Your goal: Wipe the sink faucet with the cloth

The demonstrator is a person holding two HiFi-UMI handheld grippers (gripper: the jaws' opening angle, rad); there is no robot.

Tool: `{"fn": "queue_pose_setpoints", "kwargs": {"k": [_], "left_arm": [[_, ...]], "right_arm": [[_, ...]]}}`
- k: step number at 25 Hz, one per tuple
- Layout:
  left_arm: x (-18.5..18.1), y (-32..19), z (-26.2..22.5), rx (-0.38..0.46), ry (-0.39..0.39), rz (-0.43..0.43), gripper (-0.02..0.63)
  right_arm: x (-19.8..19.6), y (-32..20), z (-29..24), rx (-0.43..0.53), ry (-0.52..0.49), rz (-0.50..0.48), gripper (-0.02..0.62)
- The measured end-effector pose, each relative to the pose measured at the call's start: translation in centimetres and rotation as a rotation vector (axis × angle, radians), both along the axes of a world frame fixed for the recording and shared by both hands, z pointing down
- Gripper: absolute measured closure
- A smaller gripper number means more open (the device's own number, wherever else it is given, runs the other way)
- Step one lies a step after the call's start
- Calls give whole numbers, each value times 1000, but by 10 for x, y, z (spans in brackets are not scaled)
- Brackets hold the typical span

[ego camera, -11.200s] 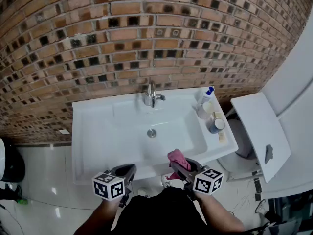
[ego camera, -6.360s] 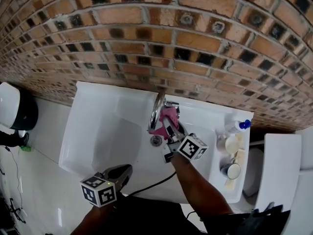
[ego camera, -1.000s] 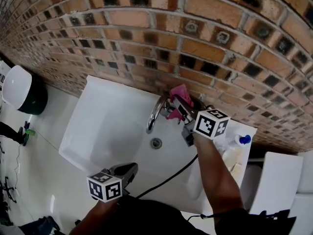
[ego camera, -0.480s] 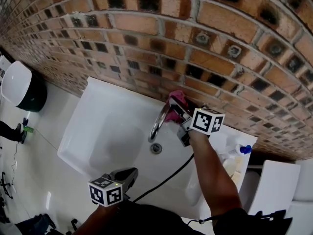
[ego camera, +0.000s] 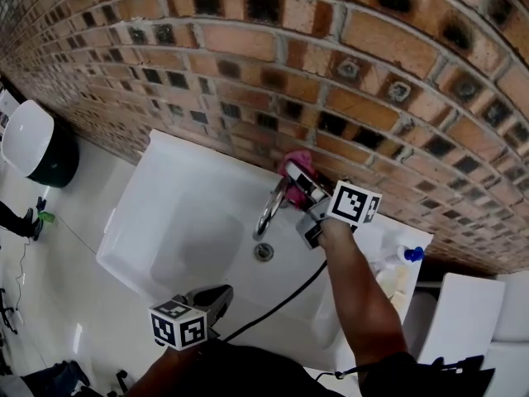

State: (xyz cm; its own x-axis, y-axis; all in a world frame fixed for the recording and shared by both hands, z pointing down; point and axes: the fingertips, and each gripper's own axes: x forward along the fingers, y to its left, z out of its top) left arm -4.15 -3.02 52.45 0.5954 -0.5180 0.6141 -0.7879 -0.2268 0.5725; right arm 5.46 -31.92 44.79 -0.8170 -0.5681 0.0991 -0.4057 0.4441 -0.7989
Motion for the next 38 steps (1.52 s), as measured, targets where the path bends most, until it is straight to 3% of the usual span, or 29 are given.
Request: {"fn": "queue_pose_setpoints", "kwargs": {"k": [10,16,27,38], "left_arm": [[-1,5,-12,39,8,18,603],[-2,13,-16,50,2,49,603],[-23,24,-28,86,13,99,603],[-45,26,-37,117,38,156,603]], "right_arm": [[-12,21,-46,239,123,-70,482],[-18,38,-63,387,252,-74,482],[-35,76,-87,572,392,-86,480],[-64,129,-85,882,731,-147,480]]}}
